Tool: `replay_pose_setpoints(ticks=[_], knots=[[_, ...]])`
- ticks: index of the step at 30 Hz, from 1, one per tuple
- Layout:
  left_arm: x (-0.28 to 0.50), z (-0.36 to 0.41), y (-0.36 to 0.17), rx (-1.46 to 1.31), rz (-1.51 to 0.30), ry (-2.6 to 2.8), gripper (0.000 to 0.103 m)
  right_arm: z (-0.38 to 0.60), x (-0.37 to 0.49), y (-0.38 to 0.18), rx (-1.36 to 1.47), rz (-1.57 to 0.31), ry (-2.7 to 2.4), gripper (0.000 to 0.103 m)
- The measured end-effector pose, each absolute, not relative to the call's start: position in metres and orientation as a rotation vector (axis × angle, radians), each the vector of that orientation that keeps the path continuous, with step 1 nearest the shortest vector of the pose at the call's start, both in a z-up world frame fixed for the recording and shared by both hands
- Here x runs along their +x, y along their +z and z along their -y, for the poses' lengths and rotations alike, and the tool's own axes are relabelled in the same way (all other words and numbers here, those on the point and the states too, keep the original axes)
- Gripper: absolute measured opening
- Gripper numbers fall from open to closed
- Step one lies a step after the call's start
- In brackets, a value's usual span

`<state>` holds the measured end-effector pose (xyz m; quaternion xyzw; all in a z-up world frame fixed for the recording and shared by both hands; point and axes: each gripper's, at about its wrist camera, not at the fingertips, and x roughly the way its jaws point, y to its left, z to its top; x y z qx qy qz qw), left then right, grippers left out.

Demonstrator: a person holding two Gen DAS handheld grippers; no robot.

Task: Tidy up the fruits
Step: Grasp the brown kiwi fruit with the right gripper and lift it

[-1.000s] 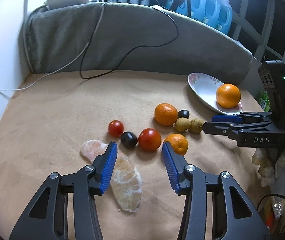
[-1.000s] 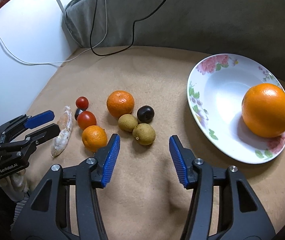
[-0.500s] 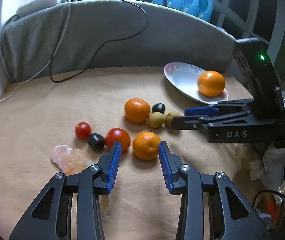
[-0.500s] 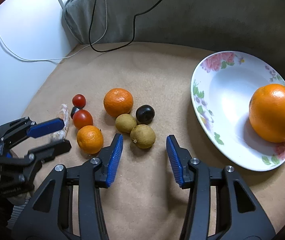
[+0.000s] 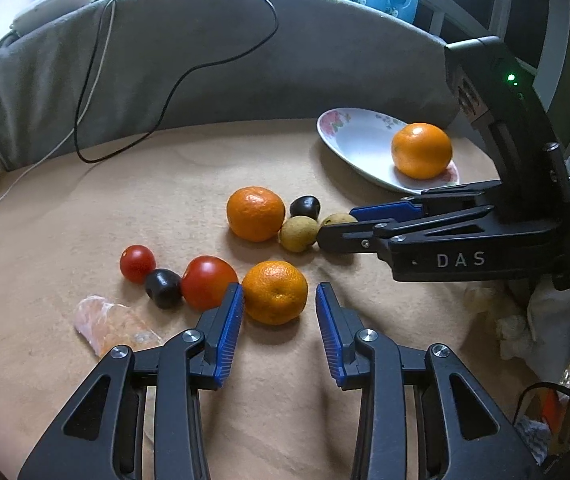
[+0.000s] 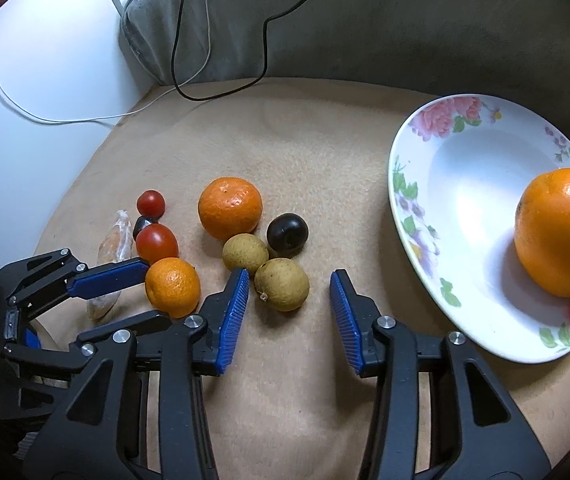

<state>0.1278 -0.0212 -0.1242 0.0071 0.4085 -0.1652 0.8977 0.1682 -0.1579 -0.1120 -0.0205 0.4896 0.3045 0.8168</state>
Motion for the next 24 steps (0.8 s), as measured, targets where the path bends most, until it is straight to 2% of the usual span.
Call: replay_pose_setpoints(ticks=[16, 19, 23, 24], knots=[[0.137, 0.031, -0.134, 0.067, -0.849, -0.306, 0.035, 0.156, 0.170, -0.114, -0.057, -1.052, 0.650, 0.043], [0.138, 0.030, -0.134, 0.056, -0.849, -0.309, 0.034, 0.155, 0.170, -0.115, -0.069, -1.054, 0.649, 0.041], [0.138, 0.029, -0.135, 0.050, -0.848, -0.311, 0.034, 0.154, 0.171, -0.115, -0.057, -1.060, 0.674, 0.029], [0.138, 0.030, -0.135, 0.049, -0.848, -0.311, 0.034, 0.153, 0.171, -0.115, -0.058, -1.060, 0.675, 0.029]])
